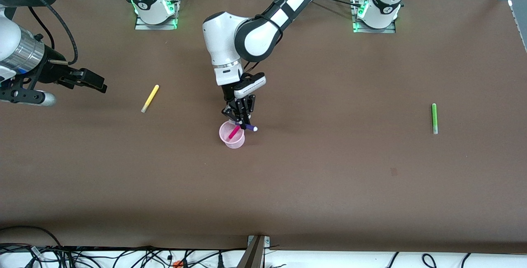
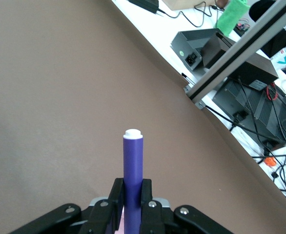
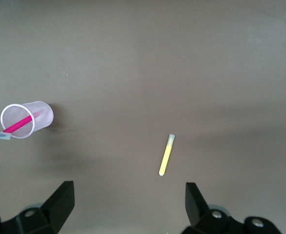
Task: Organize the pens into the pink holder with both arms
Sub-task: 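Lower the purple marker into the pink cup and open the left gripper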
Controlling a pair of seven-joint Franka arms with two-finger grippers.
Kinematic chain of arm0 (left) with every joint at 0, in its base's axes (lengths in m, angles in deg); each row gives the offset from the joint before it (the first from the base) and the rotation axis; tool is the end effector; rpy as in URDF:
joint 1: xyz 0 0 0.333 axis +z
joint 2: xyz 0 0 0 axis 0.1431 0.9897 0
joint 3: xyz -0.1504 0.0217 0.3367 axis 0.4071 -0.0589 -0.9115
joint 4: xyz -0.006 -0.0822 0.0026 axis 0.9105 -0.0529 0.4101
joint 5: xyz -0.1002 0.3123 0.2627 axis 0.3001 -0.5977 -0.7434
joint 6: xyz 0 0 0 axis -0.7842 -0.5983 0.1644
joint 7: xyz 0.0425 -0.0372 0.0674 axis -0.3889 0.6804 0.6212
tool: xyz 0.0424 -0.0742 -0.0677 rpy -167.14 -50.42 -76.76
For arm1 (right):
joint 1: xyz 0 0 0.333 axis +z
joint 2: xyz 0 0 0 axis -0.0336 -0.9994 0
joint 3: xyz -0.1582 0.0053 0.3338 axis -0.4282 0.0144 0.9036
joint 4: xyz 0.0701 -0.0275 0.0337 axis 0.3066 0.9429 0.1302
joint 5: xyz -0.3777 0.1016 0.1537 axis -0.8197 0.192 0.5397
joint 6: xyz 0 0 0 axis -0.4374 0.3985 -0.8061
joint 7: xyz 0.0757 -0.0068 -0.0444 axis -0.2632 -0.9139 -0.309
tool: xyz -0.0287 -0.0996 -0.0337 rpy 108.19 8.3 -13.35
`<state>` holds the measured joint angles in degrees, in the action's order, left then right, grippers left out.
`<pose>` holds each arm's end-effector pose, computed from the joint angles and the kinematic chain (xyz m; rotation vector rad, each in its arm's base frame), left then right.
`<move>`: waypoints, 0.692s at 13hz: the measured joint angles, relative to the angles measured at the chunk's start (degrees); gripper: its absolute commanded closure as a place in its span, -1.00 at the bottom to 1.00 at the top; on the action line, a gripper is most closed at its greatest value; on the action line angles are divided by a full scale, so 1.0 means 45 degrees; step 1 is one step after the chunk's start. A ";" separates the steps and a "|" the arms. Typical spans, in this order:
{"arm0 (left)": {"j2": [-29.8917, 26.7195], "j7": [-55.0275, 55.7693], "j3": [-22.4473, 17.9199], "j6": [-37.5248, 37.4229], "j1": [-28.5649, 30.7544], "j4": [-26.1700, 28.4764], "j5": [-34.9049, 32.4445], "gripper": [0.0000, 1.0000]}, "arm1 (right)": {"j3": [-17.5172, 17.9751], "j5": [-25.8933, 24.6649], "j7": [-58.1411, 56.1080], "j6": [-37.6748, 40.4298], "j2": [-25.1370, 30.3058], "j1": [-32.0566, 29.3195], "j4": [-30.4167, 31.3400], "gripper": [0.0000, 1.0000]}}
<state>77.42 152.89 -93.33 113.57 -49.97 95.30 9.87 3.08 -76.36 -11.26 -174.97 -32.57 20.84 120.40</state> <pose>0.5370 -0.6736 0.3111 2.4791 1.2815 1.0880 0.6241 0.0680 0.6260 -3.0708 0.2158 0.0794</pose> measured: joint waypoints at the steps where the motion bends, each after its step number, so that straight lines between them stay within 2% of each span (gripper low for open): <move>1: 0.0117 -0.0011 -0.0151 0.0333 -0.0055 -0.0037 0.0000 1.00 | 0.0005 -0.0003 -0.0008 0.0000 0.0000 0.0000 0.0000 -1.00; 9: 0.0712 -0.0076 -0.0657 0.1339 -0.0138 -0.0081 -0.0001 1.00 | 0.0010 -0.0008 -0.0141 -0.0001 0.0000 0.0000 0.0001 -1.00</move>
<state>80.63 152.54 -96.29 119.59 -50.59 94.94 9.87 3.12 -76.40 -11.90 -174.98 -32.57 20.84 120.41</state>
